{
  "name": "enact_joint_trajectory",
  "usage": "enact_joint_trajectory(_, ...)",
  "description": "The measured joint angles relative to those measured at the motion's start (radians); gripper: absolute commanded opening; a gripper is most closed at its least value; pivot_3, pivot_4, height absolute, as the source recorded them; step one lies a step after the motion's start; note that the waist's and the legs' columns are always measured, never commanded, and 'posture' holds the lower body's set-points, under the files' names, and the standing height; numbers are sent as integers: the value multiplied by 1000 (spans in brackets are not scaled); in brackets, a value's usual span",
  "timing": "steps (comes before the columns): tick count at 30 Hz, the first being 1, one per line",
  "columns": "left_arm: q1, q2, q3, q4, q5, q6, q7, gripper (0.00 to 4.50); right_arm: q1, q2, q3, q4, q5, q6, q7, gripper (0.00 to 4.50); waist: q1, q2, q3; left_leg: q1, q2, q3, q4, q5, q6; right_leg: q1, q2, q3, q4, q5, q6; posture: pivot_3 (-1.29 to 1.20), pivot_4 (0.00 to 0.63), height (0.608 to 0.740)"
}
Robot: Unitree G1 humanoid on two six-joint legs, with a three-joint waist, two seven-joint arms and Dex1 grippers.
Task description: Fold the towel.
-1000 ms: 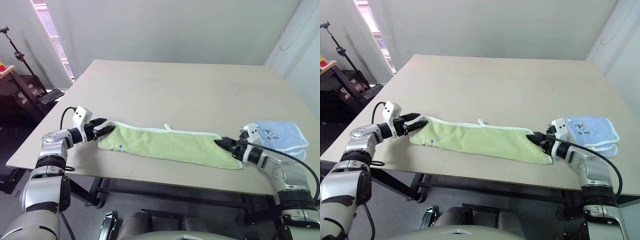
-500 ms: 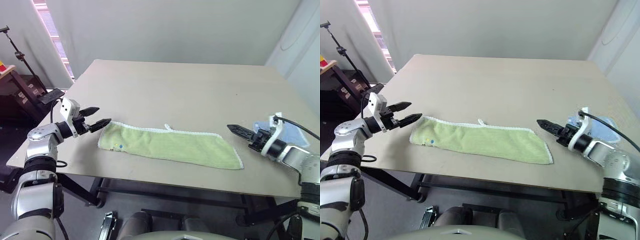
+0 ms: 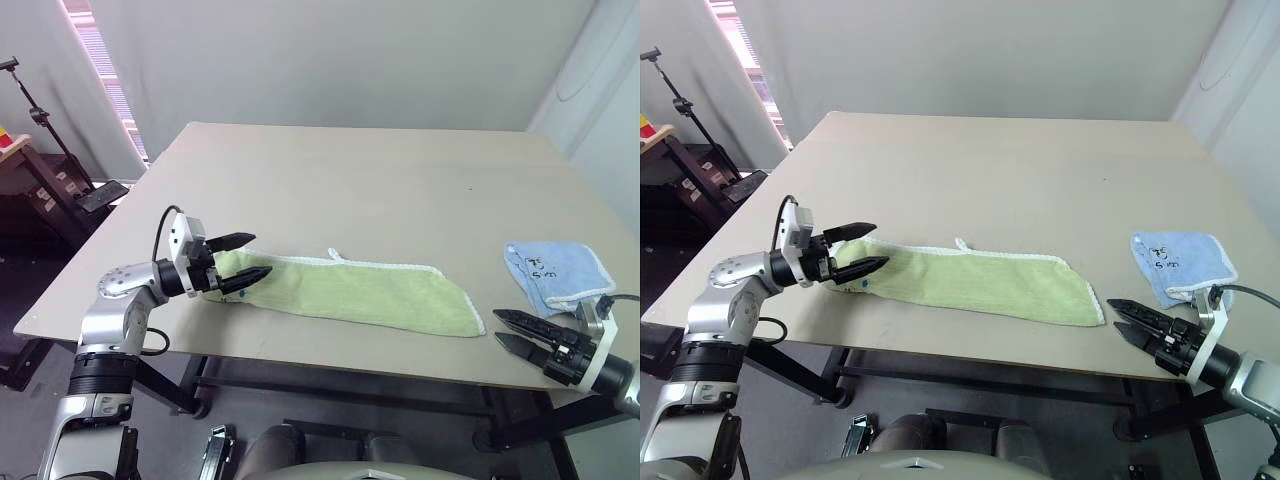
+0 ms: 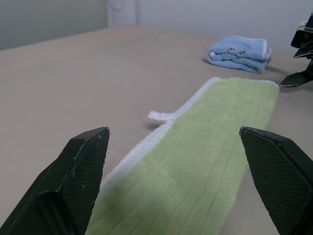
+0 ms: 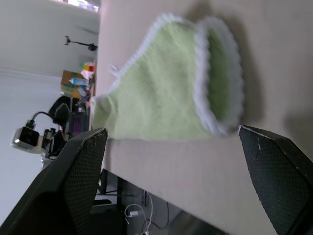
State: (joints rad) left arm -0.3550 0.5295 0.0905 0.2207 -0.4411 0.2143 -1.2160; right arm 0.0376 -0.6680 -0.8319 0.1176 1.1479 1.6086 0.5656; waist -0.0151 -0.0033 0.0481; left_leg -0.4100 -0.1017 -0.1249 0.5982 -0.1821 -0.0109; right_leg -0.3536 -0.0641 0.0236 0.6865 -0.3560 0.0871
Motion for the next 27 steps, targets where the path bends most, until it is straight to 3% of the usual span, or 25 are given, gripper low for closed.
enact_joint_trajectory(6,-1,-21,-33,2,15,-4,13,4500,13,75,9,-38,25,0,-60,4465,3,0,0,0,0,0,0,0,0,-1,0,0,-1,0,0,0,0,740)
enact_joint_trajectory(19,-7,-23,-54,14,29,-11,25,4500,-120,176,41,-17,-7,-75,-191,4465,-4,-2,-2,0,1,0,0,0,0,-1,1,1,-2,1,-1,0,0,740)
enact_joint_trajectory(22,-7,-23,-54,18,34,-20,30,4500,-143,194,55,-17,-16,-98,-226,3851,-2,-2,-2,0,1,0,0,0,0,-1,1,1,-2,1,-2,0,0,740)
enact_joint_trajectory(27,-7,-23,-55,18,38,-31,42,4500,-139,199,77,-12,-36,-128,-247,2063,3,-2,-2,0,1,0,-1,0,0,-2,1,1,-4,1,-1,0,0,740)
